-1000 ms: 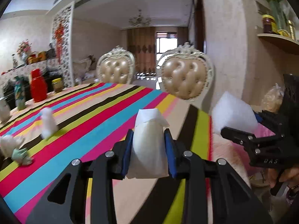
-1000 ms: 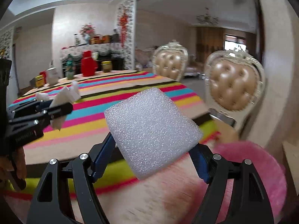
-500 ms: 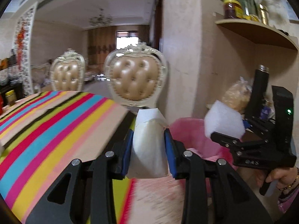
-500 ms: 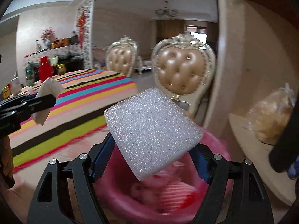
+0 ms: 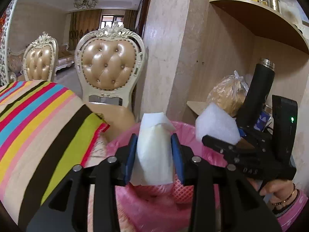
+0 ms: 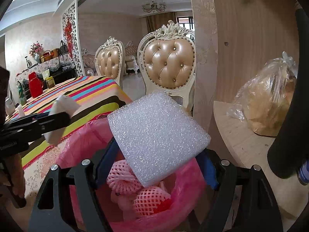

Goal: Collect trash
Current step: 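Carry the packet and foam sheet to the pink bin and release them, then return both open tools toward the table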

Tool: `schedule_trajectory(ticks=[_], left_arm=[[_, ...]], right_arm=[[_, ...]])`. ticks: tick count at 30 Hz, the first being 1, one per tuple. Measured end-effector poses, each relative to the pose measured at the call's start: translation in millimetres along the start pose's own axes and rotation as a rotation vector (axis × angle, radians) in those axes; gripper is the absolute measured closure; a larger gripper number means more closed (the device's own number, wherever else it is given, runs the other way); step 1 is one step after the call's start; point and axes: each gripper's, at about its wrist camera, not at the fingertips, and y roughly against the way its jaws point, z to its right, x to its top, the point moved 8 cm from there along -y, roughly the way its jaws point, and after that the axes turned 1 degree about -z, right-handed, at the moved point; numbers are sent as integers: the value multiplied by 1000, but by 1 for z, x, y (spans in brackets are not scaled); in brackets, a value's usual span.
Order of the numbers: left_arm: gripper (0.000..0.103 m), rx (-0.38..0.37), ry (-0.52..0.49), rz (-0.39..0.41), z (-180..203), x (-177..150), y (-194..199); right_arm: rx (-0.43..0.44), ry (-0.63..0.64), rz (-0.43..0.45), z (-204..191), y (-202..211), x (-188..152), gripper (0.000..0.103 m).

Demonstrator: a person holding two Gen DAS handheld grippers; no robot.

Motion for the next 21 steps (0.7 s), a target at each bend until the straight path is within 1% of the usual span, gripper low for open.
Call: schedule_trajectory(ticks=[1,2,3,4,5,7,9,10,14,16,18,21], left_arm=[[58,-12,-5,-6,1,1,-3],[46,-12,-10,-11,2,1,-6],[36,-6,-12,-8,0,2,-5],[22,0,-6,10,-3,4,-1],[15,10,9,41,-9,6,8],[11,49,31,75,-24,8,24],[9,89,34,93,-40,9,40],[5,118,39,104,-49,8,50],[5,229,45,145,-88,2,91],[5,309,37,160,-110,-5,117],[5,363,35,169,-129,-12,136],[5,450,49,178,-159,-25,170]], right_arm=[[1,3,-1,0,-1,1,28],[5,10,-3,-1,-4,2,28],[7,14,-4,-2,-4,3,28],[8,18,-4,-3,-5,5,27],[10,20,-2,-4,-6,7,27],[23,25,-4,-8,-10,11,26],[29,40,-11,-15,-18,15,18],[21,45,-12,-16,-20,17,18],[-19,53,-6,-26,-22,24,18],[-35,53,-4,-31,-19,26,18],[-24,64,6,-44,-13,31,18],[9,110,22,-73,-7,39,18]])
